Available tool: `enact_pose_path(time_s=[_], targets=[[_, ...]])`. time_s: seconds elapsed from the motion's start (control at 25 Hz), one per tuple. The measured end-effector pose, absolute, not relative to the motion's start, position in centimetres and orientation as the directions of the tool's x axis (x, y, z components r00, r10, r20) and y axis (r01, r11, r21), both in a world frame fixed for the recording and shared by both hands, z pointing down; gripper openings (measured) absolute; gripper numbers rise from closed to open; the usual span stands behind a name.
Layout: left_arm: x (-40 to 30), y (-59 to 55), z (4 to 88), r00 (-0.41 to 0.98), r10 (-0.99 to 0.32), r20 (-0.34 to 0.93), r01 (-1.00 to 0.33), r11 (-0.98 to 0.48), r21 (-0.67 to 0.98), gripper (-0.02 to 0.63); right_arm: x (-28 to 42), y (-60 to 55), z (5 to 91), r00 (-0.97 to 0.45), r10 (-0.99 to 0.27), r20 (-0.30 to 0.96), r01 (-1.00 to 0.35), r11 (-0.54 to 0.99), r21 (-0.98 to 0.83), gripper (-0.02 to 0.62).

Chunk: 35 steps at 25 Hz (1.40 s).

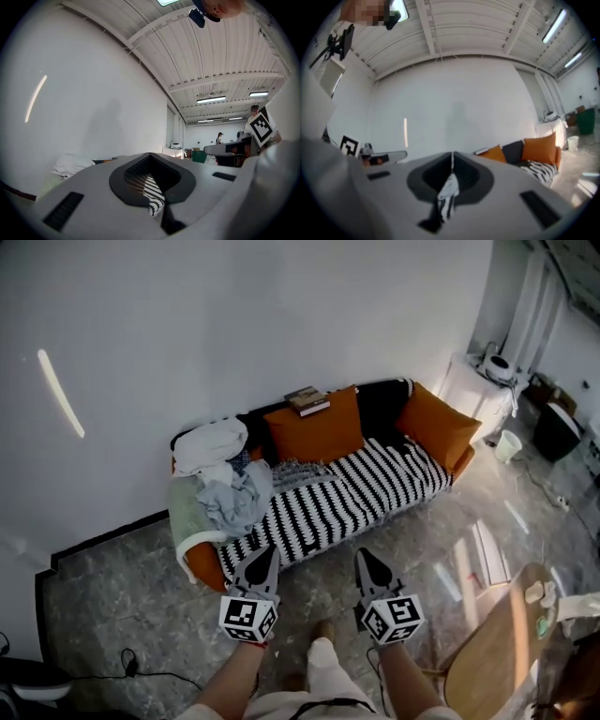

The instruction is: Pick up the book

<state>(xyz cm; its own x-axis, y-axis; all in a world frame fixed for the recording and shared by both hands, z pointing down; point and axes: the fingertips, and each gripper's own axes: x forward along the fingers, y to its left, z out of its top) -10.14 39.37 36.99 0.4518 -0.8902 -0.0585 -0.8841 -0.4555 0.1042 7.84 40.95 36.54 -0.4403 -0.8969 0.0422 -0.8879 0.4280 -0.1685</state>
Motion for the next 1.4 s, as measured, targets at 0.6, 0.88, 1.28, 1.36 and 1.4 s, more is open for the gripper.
enact_pose_path(time_s=[0.6, 0.88, 1.28, 1.36, 1.4], targets=[[-6.4, 26.9, 38.0, 0.439, -0.897, -0.047, -0.888, -0.441, 0.128, 0.021, 9.9, 28.0, 37.7, -0.483, -0.871, 0.086, -0.870, 0.467, -0.160, 0.014], [-5.5, 23.2, 39.2, 0.426, -0.904, -0.022, -0.895, -0.425, 0.137, 0.021, 10.5, 24.2, 39.0, -0.500, -0.860, 0.102, -0.860, 0.479, -0.177, 0.014], [-3.7, 19.9, 40.1, 0.428, -0.904, -0.007, -0.897, -0.426, 0.119, 0.021, 11.9, 20.6, 39.5, -0.509, -0.855, 0.098, -0.854, 0.487, -0.184, 0.014], [-3.5, 19.6, 40.3, 0.429, -0.903, 0.000, -0.896, -0.426, 0.123, 0.021, 12.2, 20.3, 39.6, -0.506, -0.857, 0.100, -0.855, 0.483, -0.189, 0.014], [-3.4, 19.4, 40.4, 0.429, -0.903, 0.002, -0.896, -0.425, 0.126, 0.022, 12.3, 20.2, 39.6, -0.504, -0.858, 0.100, -0.856, 0.481, -0.191, 0.014]])
